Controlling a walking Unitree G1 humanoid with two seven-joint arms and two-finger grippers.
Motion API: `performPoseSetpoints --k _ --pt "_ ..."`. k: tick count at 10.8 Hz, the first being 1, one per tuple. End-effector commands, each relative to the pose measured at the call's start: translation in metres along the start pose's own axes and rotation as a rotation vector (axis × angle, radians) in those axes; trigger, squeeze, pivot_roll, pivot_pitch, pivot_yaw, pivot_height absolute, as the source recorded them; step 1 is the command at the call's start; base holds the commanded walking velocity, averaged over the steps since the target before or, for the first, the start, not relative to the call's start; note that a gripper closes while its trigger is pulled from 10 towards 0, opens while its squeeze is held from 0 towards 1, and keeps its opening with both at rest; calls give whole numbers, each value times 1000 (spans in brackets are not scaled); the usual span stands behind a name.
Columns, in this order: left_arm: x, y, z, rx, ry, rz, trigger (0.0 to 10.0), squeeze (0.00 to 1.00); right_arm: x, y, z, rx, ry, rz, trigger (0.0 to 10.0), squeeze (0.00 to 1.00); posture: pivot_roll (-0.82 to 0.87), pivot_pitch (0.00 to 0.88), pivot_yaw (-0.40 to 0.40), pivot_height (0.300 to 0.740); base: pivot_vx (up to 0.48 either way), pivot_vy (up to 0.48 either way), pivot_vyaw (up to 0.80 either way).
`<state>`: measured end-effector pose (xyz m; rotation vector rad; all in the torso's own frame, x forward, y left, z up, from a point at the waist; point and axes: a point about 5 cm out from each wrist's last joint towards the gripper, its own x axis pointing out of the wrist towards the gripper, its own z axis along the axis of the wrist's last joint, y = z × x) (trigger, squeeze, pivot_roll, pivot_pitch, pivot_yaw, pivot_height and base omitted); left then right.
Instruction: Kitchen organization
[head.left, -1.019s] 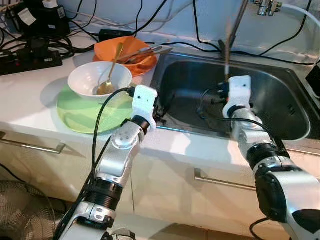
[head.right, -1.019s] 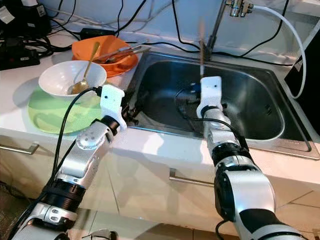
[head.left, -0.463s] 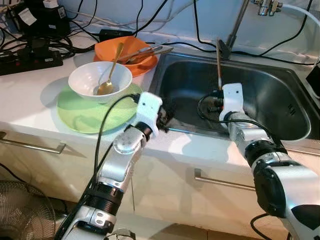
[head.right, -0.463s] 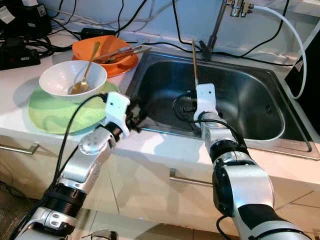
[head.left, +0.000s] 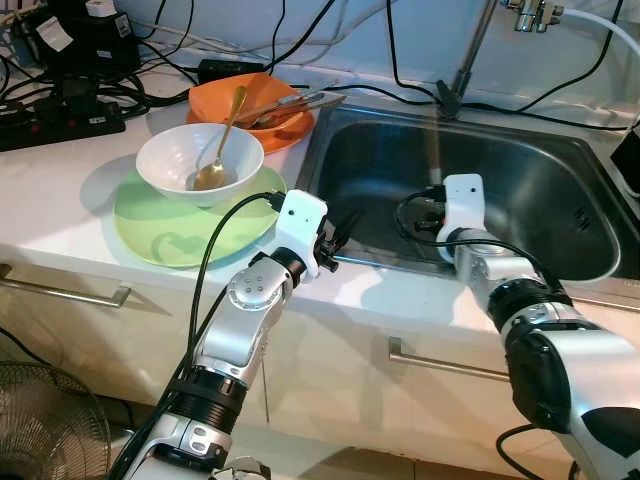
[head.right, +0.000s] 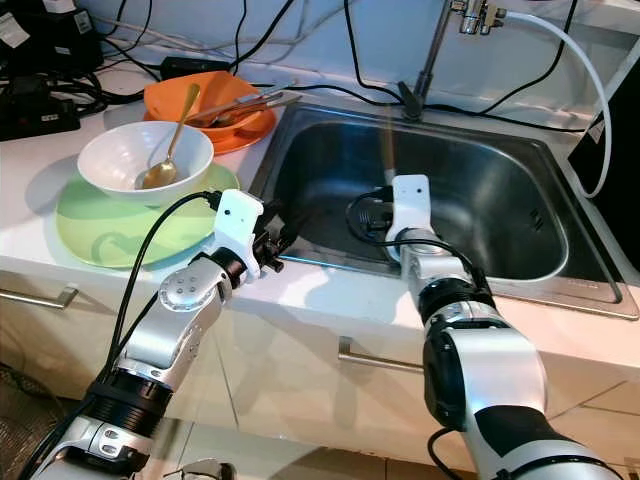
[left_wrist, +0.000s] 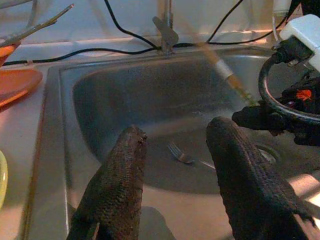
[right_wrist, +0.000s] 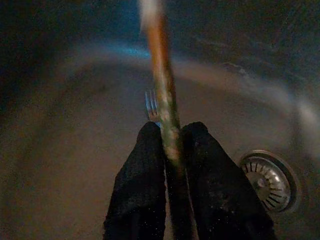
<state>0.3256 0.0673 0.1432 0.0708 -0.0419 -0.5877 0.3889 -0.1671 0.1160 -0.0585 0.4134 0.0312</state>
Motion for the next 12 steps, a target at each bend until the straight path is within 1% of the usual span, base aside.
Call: performPoseSetpoints --k 1,2,3,4,5,6,7,8,9,10,11,12 --pt "-2 -4 -5 3 28 -19 10000 0 0 5 5 -5 -21 13 10000 561 106 0 -65 740 0 0 0" --pt "-3 -4 -6 4 31 -18 10000 0 1 7 10 -20 -55 29 10000 0 103 0 -63 740 0 0 0" --pt "-3 -4 -7 4 34 -20 10000 0 1 6 8 -35 -39 18 10000 0 98 0 -61 740 0 0 0" --pt "-2 -6 -8 4 37 -25 10000 0 0 4 5 -29 -34 4 10000 0 98 0 -61 740 0 0 0" --pt "-3 -7 -8 5 37 -28 10000 0 0 1 8 -15 -57 -6 10000 0 97 0 -61 740 0 0 0" --pt "-4 -6 -7 8 30 -23 10000 0 -1 -1 18 -30 -126 -25 10000 0 96 0 -59 740 0 0 0" --pt "-4 -3 -1 41 -16 20 10000 0 -6 2 49 -17 -347 -10 10000 0 97 0 -61 740 0 0 0" --pt "-4 -1 4 60 -45 45 10000 0 -9 5 58 -19 -443 1 10000 0 100 0 -64 740 0 0 0" --pt "-5 3 12 84 -95 88 10000 0 -18 12 64 12 -595 15 10000 0 101 0 -66 740 0 0 0" --pt "-6 7 17 98 -130 129 10000 0 -27 21 57 6 -706 22 10000 0 94 0 -60 740 0 0 0" --pt "-7 11 21 123 -165 167 10000 0 -39 28 47 12 -794 16 10000 0 85 0 -55 740 0 0 0" --pt "-7 13 23 124 -179 184 10000 0 -44 28 43 34 -823 5 10000 0 72 0 -51 740 0 0 0"
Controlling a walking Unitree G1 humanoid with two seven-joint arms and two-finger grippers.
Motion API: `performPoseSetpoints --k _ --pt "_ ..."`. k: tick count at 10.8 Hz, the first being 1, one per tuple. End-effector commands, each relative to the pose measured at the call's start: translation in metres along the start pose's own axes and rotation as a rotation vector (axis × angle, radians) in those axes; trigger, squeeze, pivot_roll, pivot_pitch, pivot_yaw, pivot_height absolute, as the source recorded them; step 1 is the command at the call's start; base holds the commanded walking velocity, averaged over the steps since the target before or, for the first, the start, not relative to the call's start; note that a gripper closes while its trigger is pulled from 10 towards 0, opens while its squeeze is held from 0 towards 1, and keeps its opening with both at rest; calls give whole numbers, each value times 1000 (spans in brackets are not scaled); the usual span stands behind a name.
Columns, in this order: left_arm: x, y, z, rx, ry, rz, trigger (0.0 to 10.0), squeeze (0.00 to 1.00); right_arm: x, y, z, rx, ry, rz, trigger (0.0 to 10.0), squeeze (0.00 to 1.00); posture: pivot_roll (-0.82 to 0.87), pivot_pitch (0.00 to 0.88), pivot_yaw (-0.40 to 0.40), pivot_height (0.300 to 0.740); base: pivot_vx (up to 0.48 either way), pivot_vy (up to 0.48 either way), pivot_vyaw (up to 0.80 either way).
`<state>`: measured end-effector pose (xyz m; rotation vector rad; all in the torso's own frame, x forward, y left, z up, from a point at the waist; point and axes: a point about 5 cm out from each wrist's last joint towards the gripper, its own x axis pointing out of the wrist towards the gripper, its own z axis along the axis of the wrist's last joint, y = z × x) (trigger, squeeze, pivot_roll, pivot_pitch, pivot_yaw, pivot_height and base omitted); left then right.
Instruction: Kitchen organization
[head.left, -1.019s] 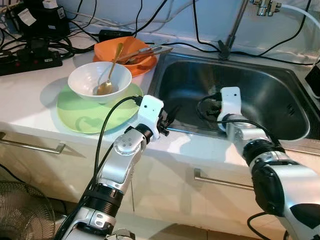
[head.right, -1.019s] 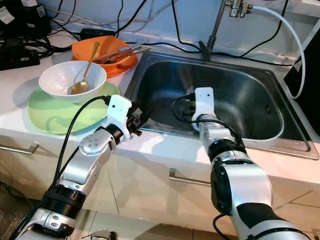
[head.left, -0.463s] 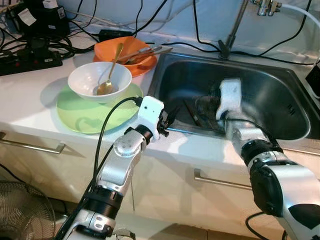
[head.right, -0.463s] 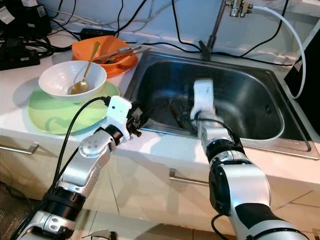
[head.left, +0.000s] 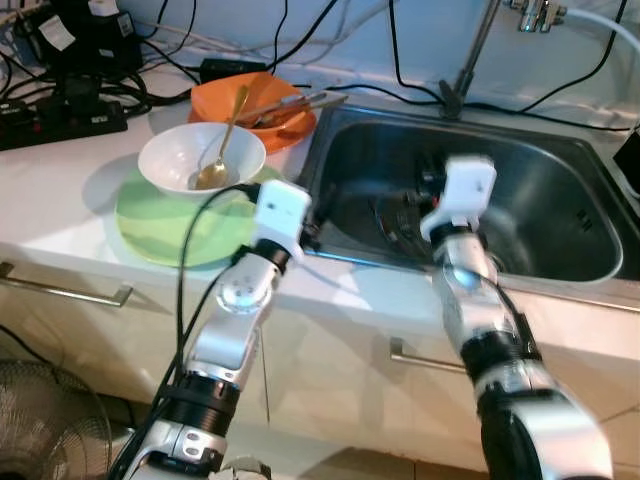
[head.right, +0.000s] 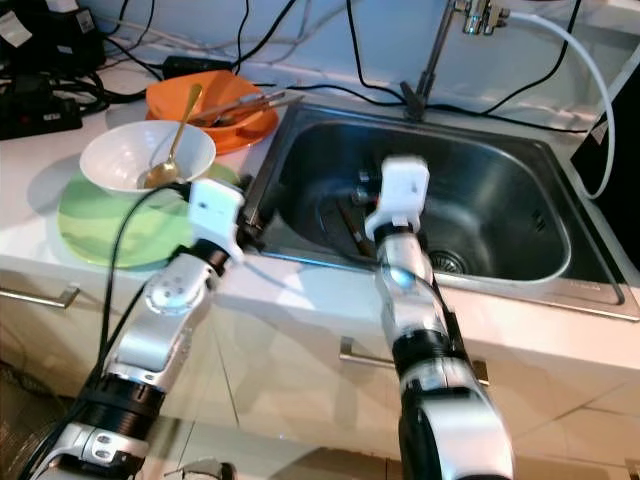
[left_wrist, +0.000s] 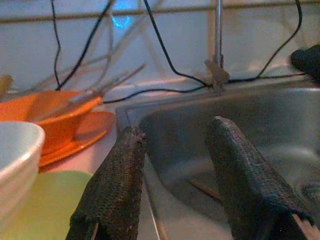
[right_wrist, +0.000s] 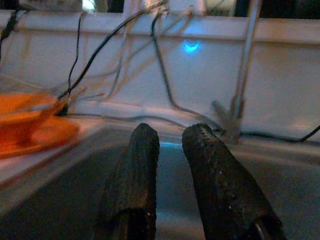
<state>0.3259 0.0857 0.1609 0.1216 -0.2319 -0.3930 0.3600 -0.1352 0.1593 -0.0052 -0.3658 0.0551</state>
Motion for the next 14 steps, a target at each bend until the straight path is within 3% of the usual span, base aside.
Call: performPoseSetpoints --k 1,3,5,8,11,14 --pt "2 -1 6 10 -31 7 10000 0 1 -5 12 10 -67 -38 10000 0 57 0 -48 740 0 0 0" --pt "-2 -2 1 25 -29 16 10000 0 -16 -13 22 -13 -111 -65 10000 0 34 0 -45 740 0 0 0" --pt "-7 -3 -4 24 -19 19 10000 0 -31 -17 19 -22 -85 -69 10000 0 22 0 -45 740 0 0 0" --pt "-11 4 -6 50 -28 73 10000 0 -51 1 -5 -1 24 -46 10000 0 18 0 -45 740 0 0 0" --pt "-4 34 21 109 -121 221 10000 0 -50 11 -6 24 46 -37 10000 0 44 0 -50 740 0 0 0" --pt "-11 60 22 140 -98 335 10000 0 -48 14 -7 40 61 -51 10000 0 57 0 -52 740 0 0 0"
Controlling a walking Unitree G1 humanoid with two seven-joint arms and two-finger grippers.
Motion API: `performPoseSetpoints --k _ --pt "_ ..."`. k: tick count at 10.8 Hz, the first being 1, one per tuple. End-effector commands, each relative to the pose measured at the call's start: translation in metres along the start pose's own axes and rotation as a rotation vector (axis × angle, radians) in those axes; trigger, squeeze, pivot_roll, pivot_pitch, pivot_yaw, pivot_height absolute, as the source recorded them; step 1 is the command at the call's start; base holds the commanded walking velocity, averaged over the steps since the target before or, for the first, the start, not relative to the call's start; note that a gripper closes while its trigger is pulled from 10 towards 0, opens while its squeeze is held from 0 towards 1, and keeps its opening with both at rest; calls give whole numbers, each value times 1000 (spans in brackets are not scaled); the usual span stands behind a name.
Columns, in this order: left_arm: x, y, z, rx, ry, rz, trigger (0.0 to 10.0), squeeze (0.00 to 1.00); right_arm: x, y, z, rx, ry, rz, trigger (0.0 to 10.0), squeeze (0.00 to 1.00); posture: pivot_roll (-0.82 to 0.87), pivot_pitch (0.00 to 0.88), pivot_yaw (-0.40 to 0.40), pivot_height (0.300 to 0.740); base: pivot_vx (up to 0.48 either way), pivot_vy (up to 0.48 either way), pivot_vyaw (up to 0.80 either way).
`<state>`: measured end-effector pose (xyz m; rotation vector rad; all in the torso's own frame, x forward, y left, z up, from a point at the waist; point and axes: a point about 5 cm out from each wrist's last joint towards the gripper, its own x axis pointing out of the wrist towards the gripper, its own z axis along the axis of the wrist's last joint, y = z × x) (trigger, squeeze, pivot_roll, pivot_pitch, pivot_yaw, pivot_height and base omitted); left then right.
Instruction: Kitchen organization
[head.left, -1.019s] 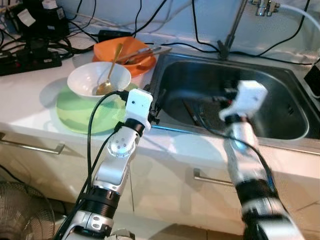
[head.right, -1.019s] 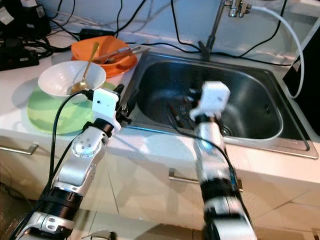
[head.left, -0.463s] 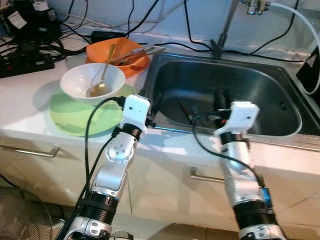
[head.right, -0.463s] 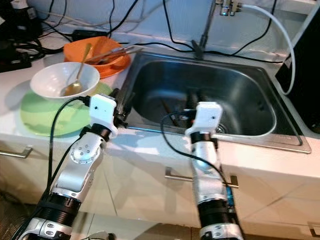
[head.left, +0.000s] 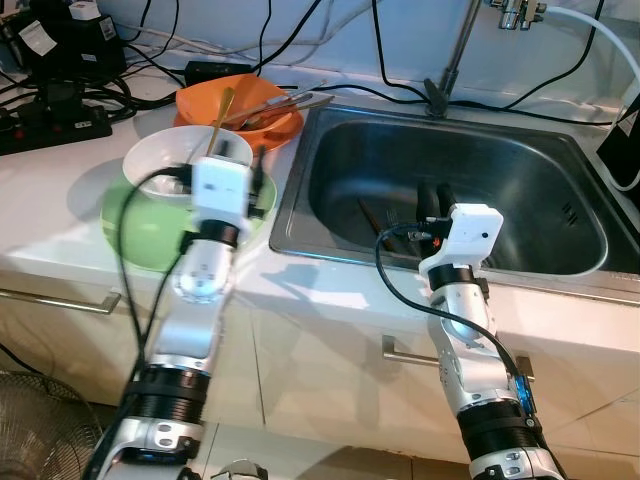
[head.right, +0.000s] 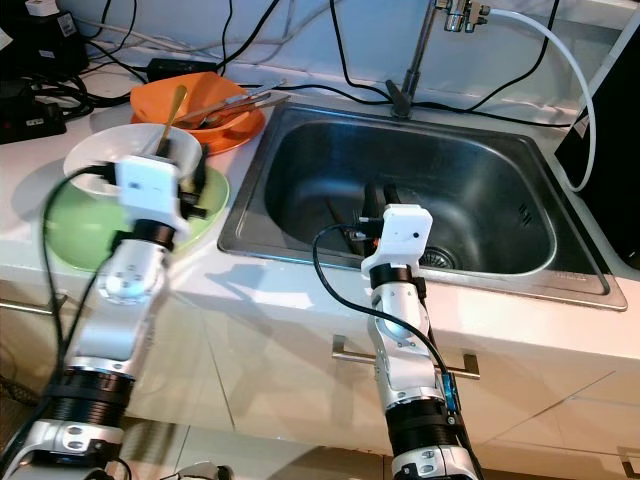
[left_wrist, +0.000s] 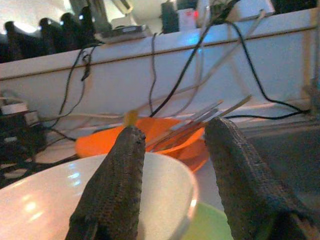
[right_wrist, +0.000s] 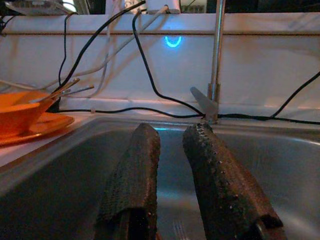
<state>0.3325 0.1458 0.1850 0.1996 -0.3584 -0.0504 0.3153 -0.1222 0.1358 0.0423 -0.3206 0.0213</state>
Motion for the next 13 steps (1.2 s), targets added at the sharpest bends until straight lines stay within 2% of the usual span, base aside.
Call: performPoseSetpoints --k 1,7,11,13 --pt "0 4 1 4 6 24 10000 0 2 0 -1 0 19 -9 10000 0 60 0 -52 740 0 0 0" --pt "-14 27 -9 5 74 106 10000 0 5 0 -4 5 43 -10 10000 0 76 0 -61 740 0 0 0" --pt "-24 46 -15 51 120 156 10000 0 7 0 -5 5 53 -13 10000 0 84 0 -65 740 0 0 0" --pt "-29 61 -16 88 139 193 10000 0 8 -1 -5 5 53 -16 10000 0 87 0 -66 740 0 0 0"
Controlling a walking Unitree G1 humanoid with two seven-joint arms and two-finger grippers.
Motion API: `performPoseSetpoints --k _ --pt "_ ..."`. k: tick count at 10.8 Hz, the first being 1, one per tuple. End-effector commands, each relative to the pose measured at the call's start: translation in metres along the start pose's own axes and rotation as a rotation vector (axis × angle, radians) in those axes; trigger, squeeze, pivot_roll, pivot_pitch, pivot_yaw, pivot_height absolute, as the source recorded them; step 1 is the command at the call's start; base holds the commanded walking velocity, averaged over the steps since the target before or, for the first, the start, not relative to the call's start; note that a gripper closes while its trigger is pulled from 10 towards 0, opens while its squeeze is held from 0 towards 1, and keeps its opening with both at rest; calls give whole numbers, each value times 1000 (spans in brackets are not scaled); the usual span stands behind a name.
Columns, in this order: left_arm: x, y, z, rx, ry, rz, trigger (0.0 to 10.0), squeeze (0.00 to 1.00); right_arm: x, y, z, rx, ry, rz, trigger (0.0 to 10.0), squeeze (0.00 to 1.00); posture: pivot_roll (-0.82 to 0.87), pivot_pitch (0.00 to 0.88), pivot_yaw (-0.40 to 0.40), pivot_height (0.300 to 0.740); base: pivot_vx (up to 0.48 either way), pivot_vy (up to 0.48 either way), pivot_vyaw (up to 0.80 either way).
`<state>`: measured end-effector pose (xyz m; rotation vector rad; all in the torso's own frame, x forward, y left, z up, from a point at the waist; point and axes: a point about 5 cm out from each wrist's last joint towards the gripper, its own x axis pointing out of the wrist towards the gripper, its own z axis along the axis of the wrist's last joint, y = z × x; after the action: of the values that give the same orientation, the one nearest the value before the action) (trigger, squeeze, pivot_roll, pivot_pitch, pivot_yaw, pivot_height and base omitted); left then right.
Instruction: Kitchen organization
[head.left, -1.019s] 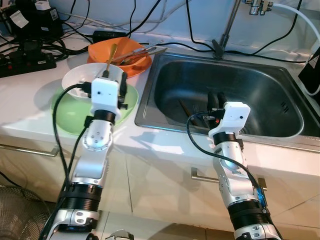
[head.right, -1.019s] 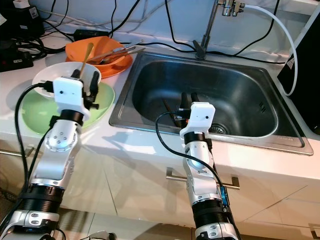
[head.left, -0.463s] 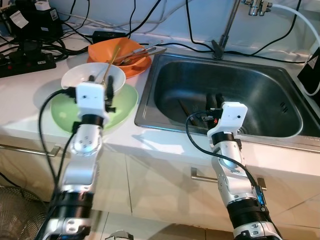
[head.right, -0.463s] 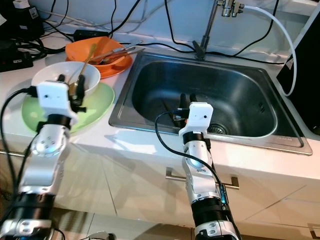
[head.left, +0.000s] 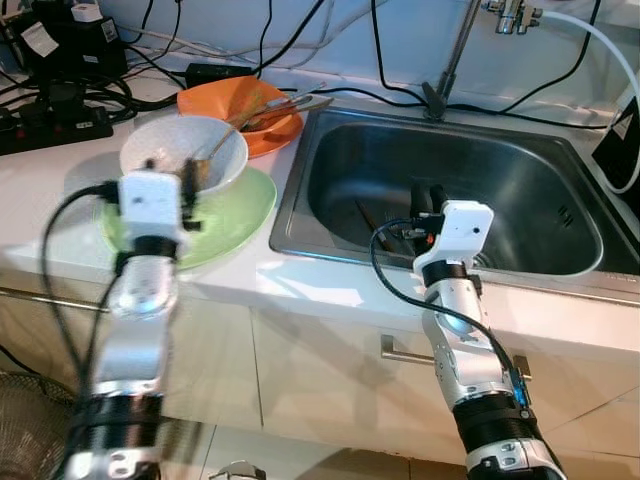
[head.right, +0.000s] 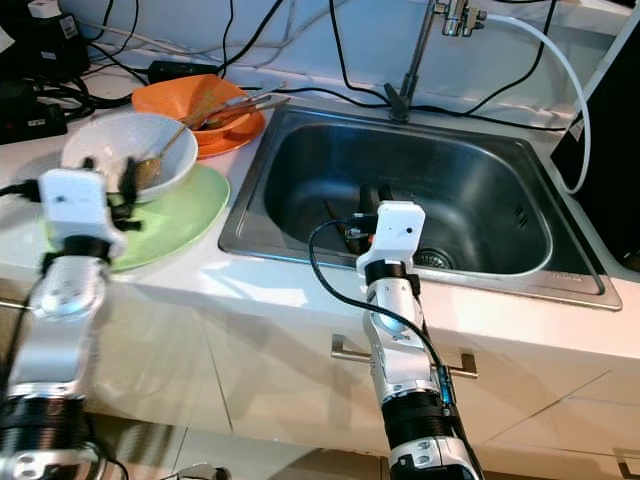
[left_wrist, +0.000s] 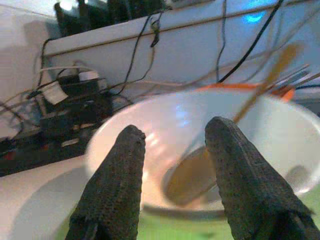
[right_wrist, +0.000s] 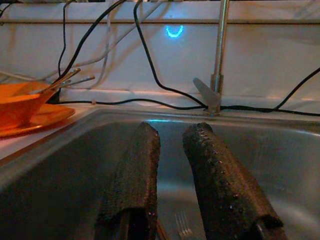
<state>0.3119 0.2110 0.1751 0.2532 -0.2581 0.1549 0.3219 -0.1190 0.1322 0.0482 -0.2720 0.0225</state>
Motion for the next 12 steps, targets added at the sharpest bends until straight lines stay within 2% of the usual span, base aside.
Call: performPoseSetpoints --k 1,5,8,9,10,11,12 --pt "-1 5 -3 14 21 27 10000 0 3 -4 0 -2 4 -17 10000 0 88 0 -67 740 0 0 0" --pt "1 44 4 68 6 132 10000 0 4 -4 1 2 0 -20 10000 0 98 0 -71 740 0 0 0" --pt "9 50 23 66 -62 148 10000 0 4 -6 1 3 -3 -29 10000 0 97 0 -71 740 0 0 0" --pt "12 44 37 50 -117 115 10000 0 4 -6 1 4 -3 -32 10000 0 98 0 -71 740 0 0 0" --pt "14 28 53 71 -185 30 10000 0 4 -7 1 4 -2 -34 10000 0 100 0 -73 740 0 0 0" --pt "15 3 71 140 -268 -89 10000 0 4 -7 0 5 1 -35 10000 0 101 0 -74 740 0 0 0" --pt "15 -14 78 187 -302 -185 10000 0 4 -7 -1 7 3 -37 10000 0 100 0 -72 740 0 0 0"
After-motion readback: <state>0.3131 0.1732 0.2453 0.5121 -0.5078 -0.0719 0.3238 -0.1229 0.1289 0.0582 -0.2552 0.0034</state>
